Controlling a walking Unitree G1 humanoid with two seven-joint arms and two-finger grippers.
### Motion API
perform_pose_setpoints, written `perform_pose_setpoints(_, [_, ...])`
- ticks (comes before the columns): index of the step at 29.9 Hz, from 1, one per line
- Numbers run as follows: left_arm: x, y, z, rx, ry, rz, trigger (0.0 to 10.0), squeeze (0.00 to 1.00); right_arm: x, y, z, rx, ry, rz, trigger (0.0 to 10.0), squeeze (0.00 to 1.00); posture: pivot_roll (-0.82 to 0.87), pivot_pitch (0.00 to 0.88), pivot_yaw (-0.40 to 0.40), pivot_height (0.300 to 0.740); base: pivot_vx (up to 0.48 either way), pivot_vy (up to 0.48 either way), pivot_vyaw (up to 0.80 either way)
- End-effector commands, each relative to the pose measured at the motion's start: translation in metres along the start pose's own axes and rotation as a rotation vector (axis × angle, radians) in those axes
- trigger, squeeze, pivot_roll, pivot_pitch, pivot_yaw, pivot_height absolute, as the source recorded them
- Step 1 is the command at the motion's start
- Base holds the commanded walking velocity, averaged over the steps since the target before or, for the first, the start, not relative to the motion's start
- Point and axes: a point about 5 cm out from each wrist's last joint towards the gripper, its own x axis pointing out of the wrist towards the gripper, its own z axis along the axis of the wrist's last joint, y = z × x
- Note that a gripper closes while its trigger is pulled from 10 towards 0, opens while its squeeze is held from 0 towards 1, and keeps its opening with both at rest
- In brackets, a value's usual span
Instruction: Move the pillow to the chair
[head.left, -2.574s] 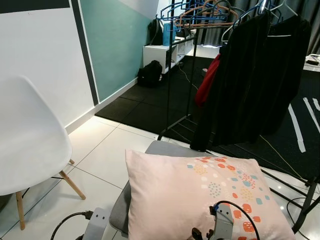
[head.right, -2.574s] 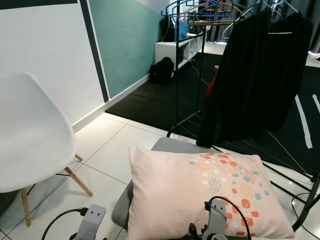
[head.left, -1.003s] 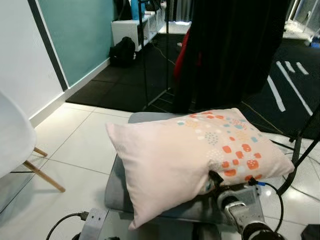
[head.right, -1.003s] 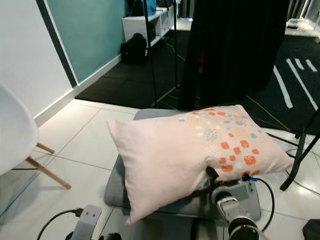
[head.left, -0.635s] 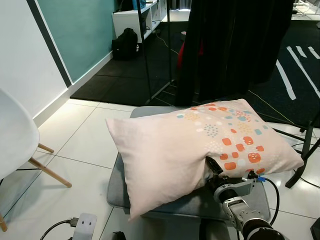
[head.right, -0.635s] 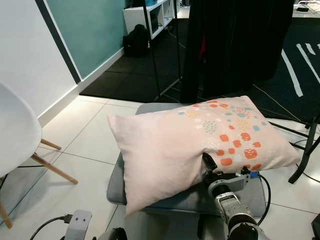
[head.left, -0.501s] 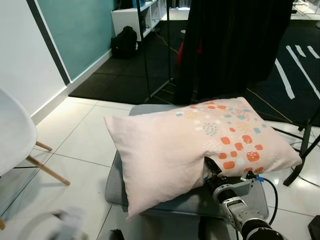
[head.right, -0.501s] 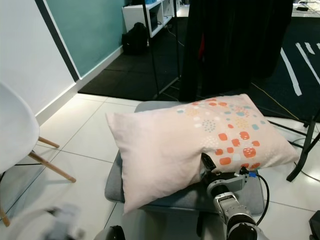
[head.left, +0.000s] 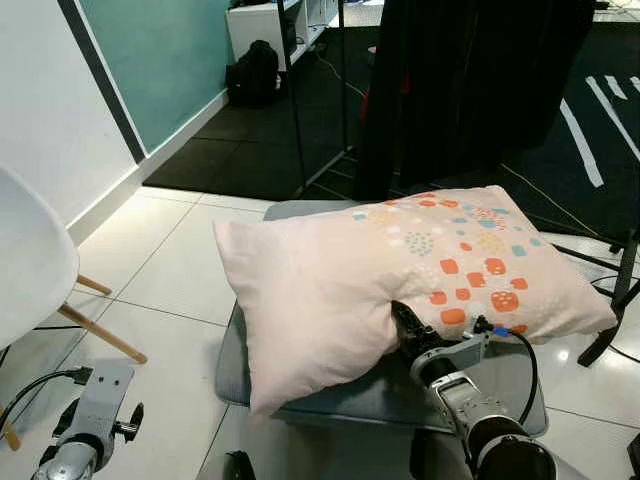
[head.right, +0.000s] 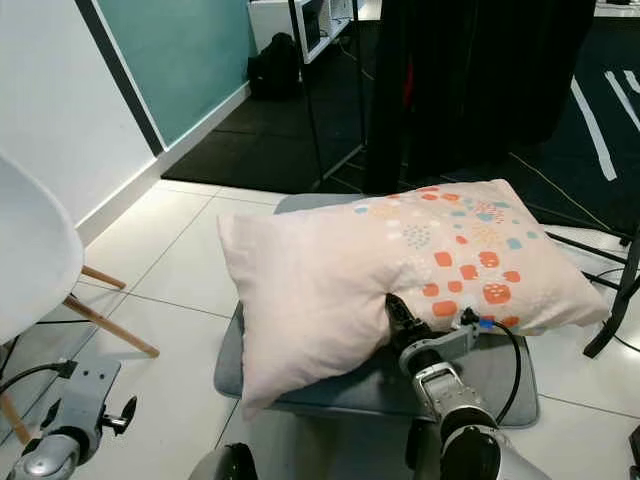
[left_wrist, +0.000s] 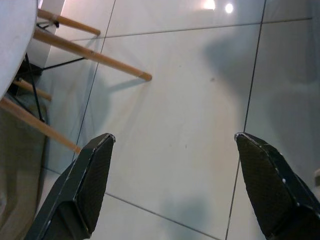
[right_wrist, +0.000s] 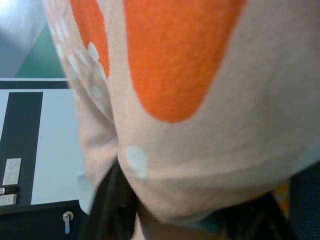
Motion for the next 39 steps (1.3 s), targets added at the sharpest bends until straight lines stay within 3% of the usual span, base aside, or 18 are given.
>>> perform_pose_setpoints(1, [-0.005,0.012,-0.006,-0.003,0.023,0.017,10.0,0.00,0.003,0.004,-0.002,-0.029,0.021,0.014,0.0,0.00,0.13,0.183,0.093,0.381,0.000,0.000,0.00])
perform_pose_setpoints(7, [-0.005,0.016,-0.004,-0.002,0.019,0.022,10.0,0.00,0.005,0.008,0.010,-0.055,-0.023,0.014,0.0,0.00,0.14,0.176,0.095,0.381,0.000,0.000,0.00])
perform_pose_setpoints(13, [-0.002,0.017,0.002,-0.003,0.008,0.031,10.0,0.00,0.019,0.035,0.033,-0.158,-0.085,0.071,0.0,0.00,0.12,0.153,0.090,0.381,0.000,0.000,0.00])
perform_pose_setpoints(14, [0.000,0.015,0.005,-0.009,0.002,0.032,10.0,0.00,0.024,0.045,0.037,-0.212,-0.082,0.096,0.0,0.00,0.11,0.144,0.084,0.381,0.000,0.000,0.00])
perform_pose_setpoints(19, [0.003,0.012,0.009,-0.026,-0.006,0.035,10.0,0.00,0.031,0.062,0.040,-0.275,-0.066,0.167,0.0,0.00,0.07,0.123,0.067,0.381,0.000,0.000,0.00])
perform_pose_setpoints(21, [0.006,0.008,0.011,-0.044,-0.010,0.043,10.0,0.00,0.036,0.076,0.038,-0.310,-0.032,0.259,0.0,0.00,0.05,0.107,0.055,0.386,0.000,0.000,0.00])
perform_pose_setpoints(24, [0.009,0.003,0.014,-0.076,-0.009,0.056,10.0,0.00,0.039,0.085,0.032,-0.356,0.020,0.328,0.0,0.00,0.01,0.084,0.037,0.396,0.000,0.000,0.00])
perform_pose_setpoints(28, [0.013,-0.004,0.016,-0.098,0.003,0.054,10.0,0.00,0.038,0.081,0.023,-0.397,0.083,0.336,0.0,0.00,-0.01,0.059,0.016,0.406,0.000,0.000,0.00])
perform_pose_setpoints(32, [0.017,-0.018,0.016,-0.159,0.042,0.037,10.0,0.00,0.032,0.062,0.014,-0.430,0.151,0.252,0.0,0.00,-0.03,0.036,-0.006,0.420,0.000,0.000,0.00])
perform_pose_setpoints(34, [0.015,-0.035,0.006,-0.197,0.106,0.006,10.0,0.00,0.029,0.054,0.013,-0.438,0.172,0.218,0.0,0.00,-0.03,0.021,-0.013,0.435,0.000,0.000,0.00])
perform_pose_setpoints(39, [0.010,-0.045,-0.006,-0.218,0.161,-0.013,10.0,0.00,0.027,0.050,0.011,-0.451,0.192,0.201,0.0,0.00,-0.03,0.007,-0.027,0.450,0.000,0.000,0.00])
